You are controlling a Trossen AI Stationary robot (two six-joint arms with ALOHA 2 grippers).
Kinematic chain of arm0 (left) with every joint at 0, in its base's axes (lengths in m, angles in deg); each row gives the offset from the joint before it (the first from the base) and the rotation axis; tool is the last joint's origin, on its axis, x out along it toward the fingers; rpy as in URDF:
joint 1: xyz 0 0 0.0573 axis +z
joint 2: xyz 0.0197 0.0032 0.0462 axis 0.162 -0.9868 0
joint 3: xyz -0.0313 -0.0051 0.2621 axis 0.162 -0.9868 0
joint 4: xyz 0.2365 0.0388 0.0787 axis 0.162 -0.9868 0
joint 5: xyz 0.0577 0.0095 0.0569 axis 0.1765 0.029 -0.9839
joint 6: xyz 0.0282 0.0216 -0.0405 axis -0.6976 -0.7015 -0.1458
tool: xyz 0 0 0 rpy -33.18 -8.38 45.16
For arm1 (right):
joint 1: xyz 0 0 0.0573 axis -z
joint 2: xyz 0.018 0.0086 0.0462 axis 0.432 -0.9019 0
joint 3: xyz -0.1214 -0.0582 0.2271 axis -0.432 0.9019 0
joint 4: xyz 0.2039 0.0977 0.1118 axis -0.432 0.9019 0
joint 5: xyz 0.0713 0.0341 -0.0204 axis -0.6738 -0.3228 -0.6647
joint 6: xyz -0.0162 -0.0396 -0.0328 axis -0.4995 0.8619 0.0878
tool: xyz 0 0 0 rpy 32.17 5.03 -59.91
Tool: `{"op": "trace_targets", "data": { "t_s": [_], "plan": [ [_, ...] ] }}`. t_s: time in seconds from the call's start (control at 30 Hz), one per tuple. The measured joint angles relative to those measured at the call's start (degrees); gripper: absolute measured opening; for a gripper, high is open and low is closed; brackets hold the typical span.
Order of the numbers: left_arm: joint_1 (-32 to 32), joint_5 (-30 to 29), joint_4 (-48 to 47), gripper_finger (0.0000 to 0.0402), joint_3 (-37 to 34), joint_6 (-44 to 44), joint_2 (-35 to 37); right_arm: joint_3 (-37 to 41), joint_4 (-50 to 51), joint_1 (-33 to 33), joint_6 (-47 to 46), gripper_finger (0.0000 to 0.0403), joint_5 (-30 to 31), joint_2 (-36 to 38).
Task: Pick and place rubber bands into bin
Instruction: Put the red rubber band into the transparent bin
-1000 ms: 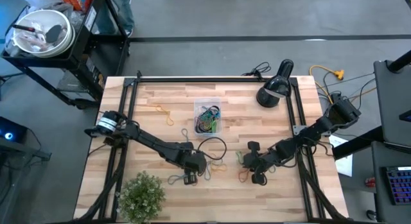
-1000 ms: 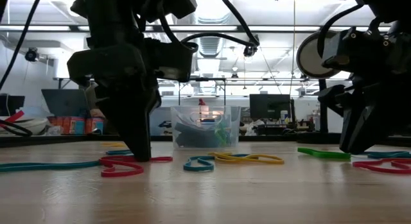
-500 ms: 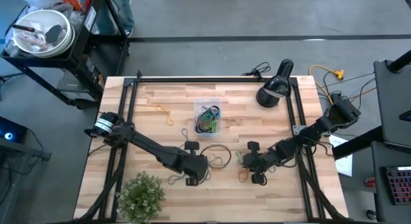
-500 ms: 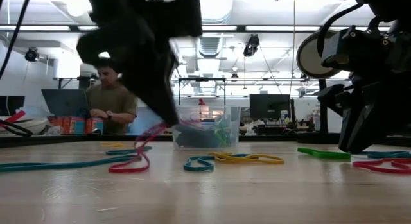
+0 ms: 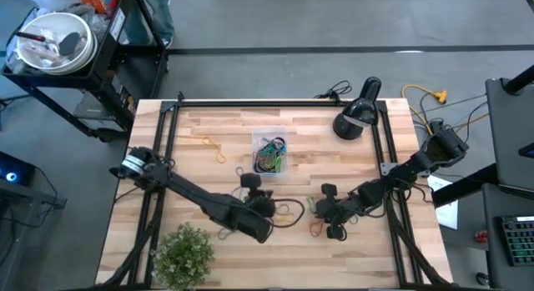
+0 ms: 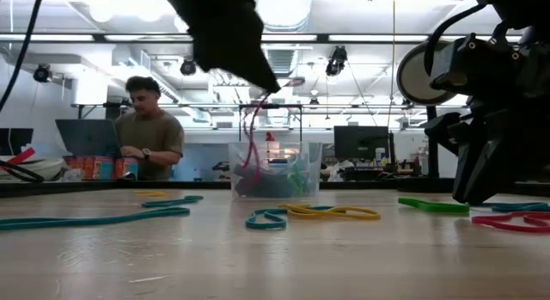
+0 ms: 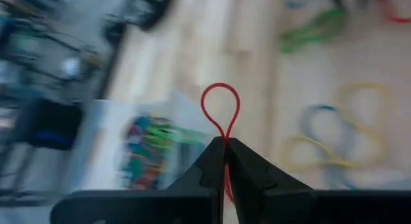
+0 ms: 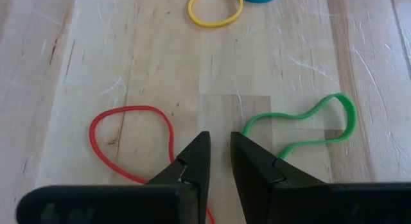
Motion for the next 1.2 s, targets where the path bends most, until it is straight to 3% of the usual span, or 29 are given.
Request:
{"op": "trace_targets", "data": {
  "t_s": [0.3,0.57,0.83,1.07,1.2],
  "plan": [
    [3.0,-17.4,0.6,0.0000,3.7,-10.3,0.8,0.0,-0.2,0.0,0.0,0.0057,0.1,0.0],
    [11.2,-18.6,2.5,0.0000,4.0,-15.1,1.0,0.0,-0.4,0.0,0.0,0.0057,0.2,0.0],
    [19.5,-7.0,4.0,0.0000,3.3,-14.9,1.1,0.0,-0.4,0.0,0.1,0.0057,0.2,0.0],
    [23.1,1.7,6.9,0.0000,2.9,-14.6,1.0,0.0,-0.3,0.0,0.2,0.0056,0.4,0.0],
    [25.3,12.6,6.5,0.0000,2.6,-12.6,1.0,0.0,-0.3,0.0,0.2,0.0056,0.4,0.0]
  ]
}}
